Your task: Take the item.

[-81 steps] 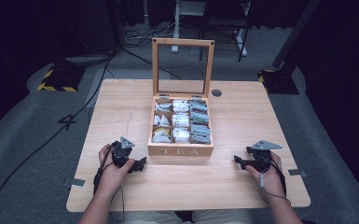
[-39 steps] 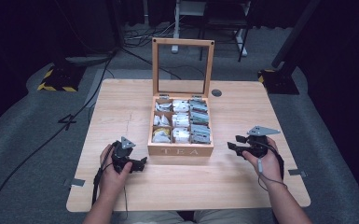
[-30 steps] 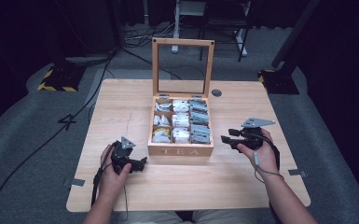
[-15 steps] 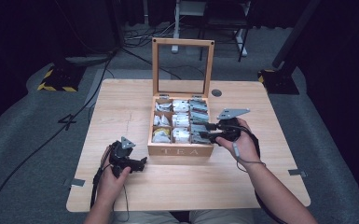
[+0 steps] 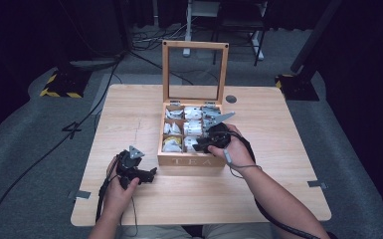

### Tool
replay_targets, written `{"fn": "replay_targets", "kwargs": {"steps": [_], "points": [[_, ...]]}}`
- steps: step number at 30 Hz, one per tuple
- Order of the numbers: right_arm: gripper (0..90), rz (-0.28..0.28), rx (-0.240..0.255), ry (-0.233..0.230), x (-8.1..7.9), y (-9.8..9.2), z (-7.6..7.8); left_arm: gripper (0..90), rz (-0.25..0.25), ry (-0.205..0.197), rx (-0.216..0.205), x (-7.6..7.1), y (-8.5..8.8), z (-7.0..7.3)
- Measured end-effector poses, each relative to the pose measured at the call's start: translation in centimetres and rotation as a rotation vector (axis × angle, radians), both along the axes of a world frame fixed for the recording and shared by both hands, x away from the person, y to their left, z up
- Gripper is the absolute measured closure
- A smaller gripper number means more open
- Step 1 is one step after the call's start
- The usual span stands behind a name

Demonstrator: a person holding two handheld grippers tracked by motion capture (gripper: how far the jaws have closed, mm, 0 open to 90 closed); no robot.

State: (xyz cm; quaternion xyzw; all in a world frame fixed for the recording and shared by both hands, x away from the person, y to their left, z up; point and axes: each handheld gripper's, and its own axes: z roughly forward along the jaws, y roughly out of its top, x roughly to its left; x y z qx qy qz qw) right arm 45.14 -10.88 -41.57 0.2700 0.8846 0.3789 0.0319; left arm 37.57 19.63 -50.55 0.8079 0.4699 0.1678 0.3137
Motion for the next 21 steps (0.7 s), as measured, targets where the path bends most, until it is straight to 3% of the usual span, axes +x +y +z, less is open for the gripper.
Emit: {"fn": "replay_targets", "kwargs": {"steps": [10,19,21], "points": [[79.2,0.01,-0.043,0.046,0.4,1.0,-0.8,0.3,0.0,0.0,0.0,0.0,0.0,0.0],[76.2,0.01,-0.095,0.077,1.1,2.2,-1.2,0.3,0.0,0.0,0.0,0.0,0.0,0.0],[77.2,0.008,-0.13,0.08,1.1,2.6,-1.4,0.3,0.001,0.0,0.0,0.0,0.0,0.0]]}}
